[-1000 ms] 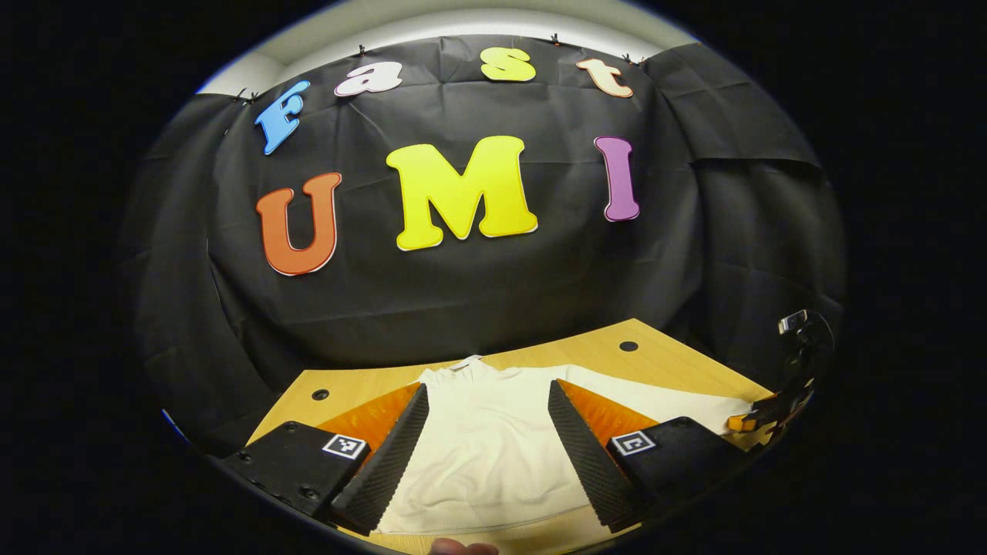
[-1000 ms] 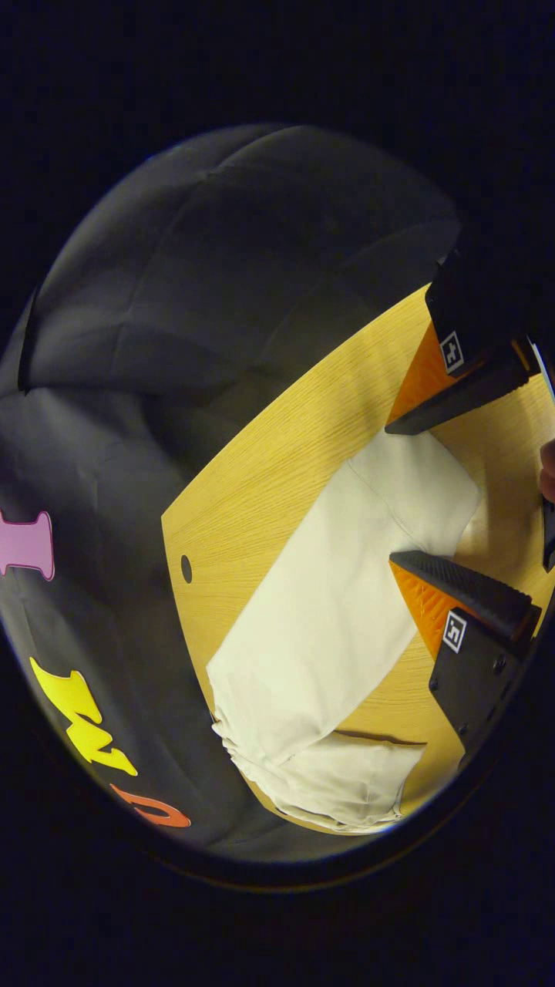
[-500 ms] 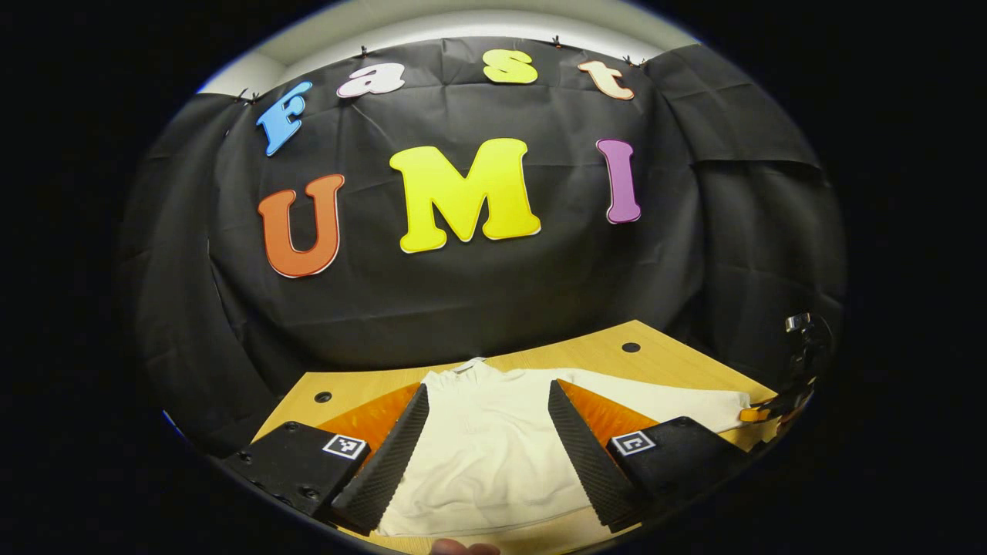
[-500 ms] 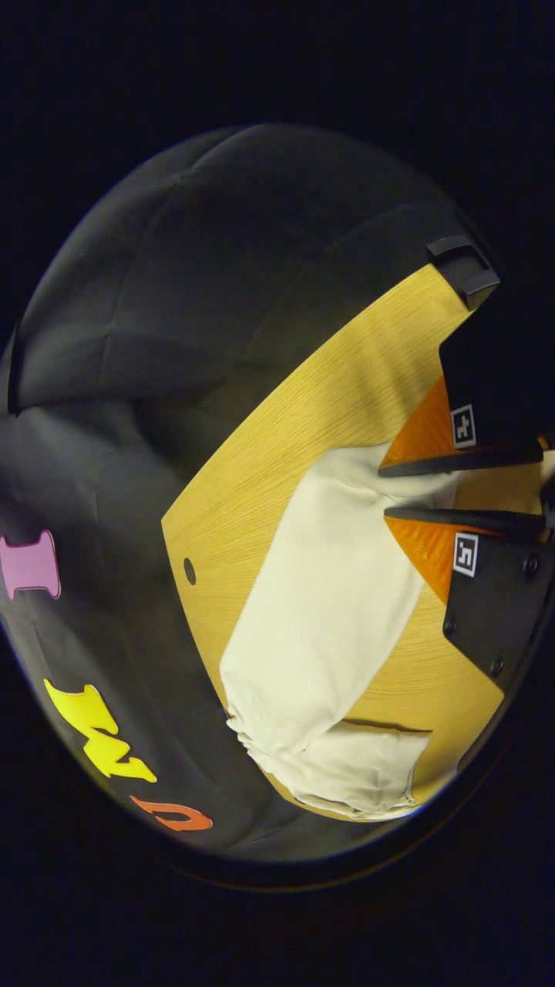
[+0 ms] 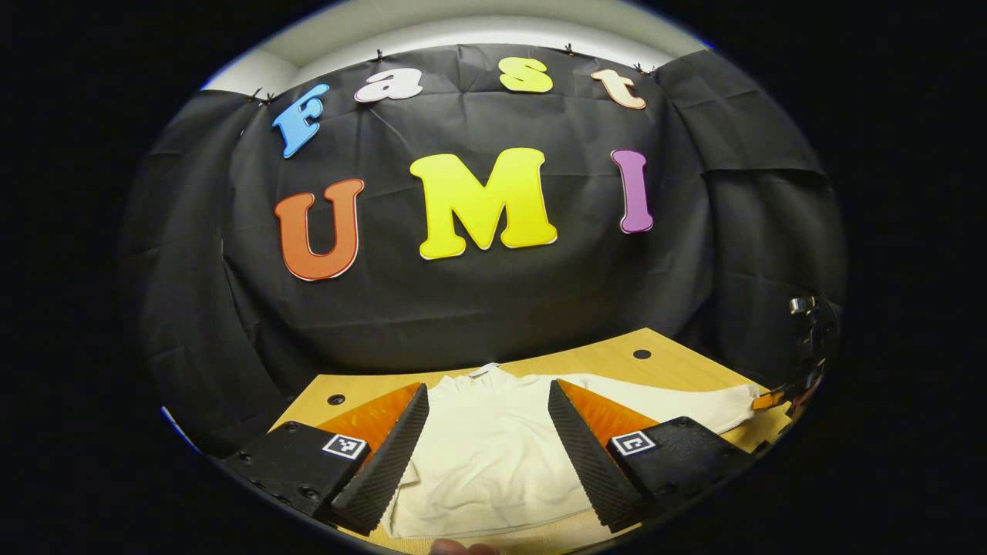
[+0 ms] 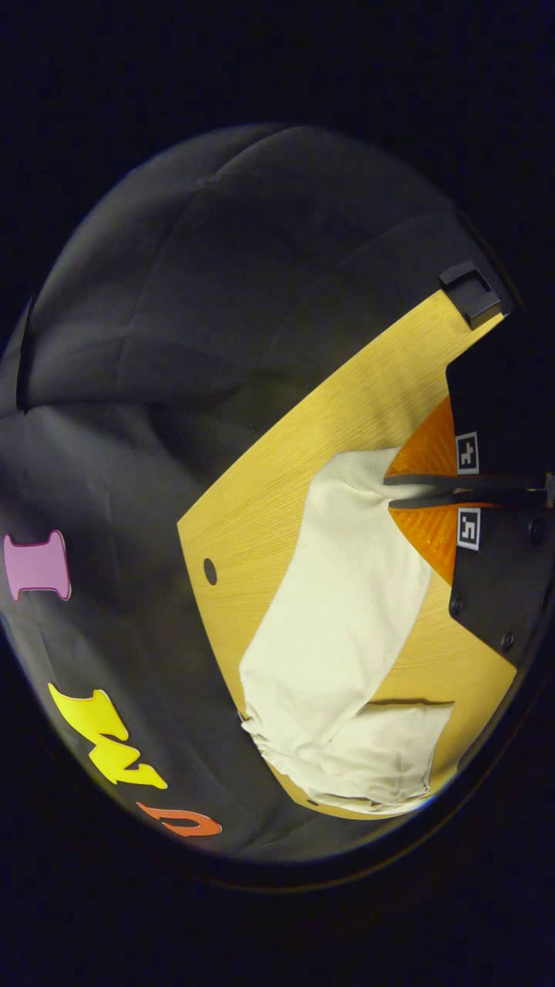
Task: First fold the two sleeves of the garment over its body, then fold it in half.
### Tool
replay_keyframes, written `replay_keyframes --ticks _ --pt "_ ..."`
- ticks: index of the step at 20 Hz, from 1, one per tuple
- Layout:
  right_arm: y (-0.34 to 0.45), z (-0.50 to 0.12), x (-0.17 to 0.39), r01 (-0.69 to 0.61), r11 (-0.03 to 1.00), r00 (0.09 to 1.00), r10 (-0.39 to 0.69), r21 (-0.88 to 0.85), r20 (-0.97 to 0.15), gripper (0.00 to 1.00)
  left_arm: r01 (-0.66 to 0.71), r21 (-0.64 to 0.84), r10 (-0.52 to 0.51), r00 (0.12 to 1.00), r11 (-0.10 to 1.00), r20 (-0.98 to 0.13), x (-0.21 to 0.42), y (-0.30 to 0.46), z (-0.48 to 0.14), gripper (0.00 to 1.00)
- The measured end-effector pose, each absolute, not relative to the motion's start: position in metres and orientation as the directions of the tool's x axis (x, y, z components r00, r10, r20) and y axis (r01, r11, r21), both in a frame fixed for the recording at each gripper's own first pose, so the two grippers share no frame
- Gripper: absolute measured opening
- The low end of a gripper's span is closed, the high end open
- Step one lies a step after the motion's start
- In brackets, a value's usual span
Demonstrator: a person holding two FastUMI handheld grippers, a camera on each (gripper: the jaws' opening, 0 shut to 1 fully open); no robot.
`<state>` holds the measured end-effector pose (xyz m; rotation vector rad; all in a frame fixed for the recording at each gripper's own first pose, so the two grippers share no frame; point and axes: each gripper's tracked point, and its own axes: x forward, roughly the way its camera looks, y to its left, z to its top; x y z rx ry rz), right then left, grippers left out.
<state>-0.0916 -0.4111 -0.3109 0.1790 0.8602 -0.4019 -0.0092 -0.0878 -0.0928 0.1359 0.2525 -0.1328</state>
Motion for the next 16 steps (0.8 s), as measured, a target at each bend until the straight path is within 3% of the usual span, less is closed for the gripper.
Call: replay_keyframes --ticks 7,16 --pt "-0.378 -0.221 -0.041 0.32 0.947 0.703 -0.261 -0.033 -0.662 0.01 0.071 0.119 -0.043 0.973 0.99 -0.227 -0.015 -0.044 -0.086 0.99" --pt "-0.266 -0.099 0.08 0.076 0.996 0.864 -0.083 -0.035 -0.497 0.01 -0.069 0.087 0.086 0.974 0.994 -0.209 -0.026 0.024 -0.086 0.99"
